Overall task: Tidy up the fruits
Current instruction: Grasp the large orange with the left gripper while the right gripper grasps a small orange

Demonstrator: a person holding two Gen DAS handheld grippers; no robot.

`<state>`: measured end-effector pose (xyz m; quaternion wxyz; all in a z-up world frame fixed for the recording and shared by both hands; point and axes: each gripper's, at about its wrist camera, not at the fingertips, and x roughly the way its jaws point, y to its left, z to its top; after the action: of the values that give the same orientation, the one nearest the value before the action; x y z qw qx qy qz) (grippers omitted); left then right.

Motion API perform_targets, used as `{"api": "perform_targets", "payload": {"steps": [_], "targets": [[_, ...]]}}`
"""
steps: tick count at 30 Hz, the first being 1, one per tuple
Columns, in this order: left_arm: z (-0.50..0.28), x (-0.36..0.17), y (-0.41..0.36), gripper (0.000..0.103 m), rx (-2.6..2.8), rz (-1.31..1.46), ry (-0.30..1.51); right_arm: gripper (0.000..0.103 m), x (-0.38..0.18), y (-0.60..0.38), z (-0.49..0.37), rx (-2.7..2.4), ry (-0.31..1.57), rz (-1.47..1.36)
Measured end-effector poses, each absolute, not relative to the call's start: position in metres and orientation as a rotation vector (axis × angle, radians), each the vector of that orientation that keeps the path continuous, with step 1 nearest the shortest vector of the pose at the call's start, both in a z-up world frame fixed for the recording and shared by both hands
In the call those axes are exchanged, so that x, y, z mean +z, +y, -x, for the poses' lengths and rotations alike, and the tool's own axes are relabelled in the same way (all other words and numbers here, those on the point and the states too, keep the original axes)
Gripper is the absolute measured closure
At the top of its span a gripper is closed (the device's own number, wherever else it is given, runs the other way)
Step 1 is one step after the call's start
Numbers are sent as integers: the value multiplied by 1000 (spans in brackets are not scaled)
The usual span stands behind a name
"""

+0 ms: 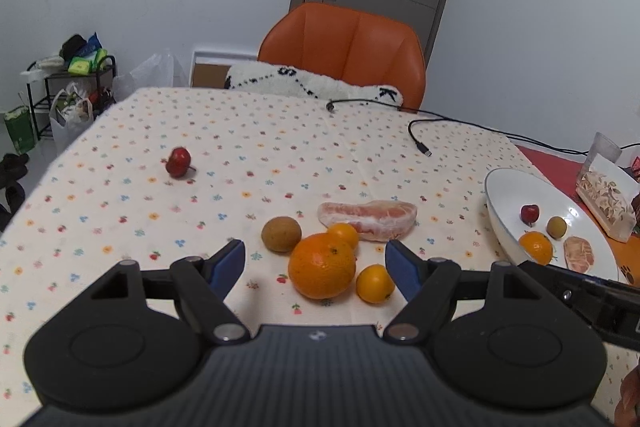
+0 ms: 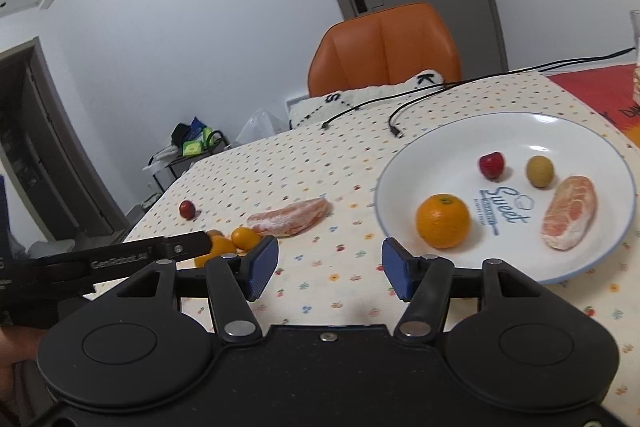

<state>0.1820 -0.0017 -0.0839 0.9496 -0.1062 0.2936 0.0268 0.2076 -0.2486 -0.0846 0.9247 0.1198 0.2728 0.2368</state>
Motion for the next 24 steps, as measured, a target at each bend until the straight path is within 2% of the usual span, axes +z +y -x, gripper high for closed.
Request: {"api": "perform_targets", "payload": {"steps": [3, 6, 8, 24], "targets": [[-188, -92, -1, 32, 55, 229, 615, 45, -86, -243, -210, 494, 572, -241], [-191, -97, 2, 42, 44, 261, 614, 45, -87, -236, -213, 501, 587, -232], [-192, -97, 4, 63, 33, 270, 607, 44, -88, -232, -215, 509, 596, -224], [-183, -94, 31, 65, 27, 321, 613, 44, -97, -181, -230, 590, 645, -179]]}}
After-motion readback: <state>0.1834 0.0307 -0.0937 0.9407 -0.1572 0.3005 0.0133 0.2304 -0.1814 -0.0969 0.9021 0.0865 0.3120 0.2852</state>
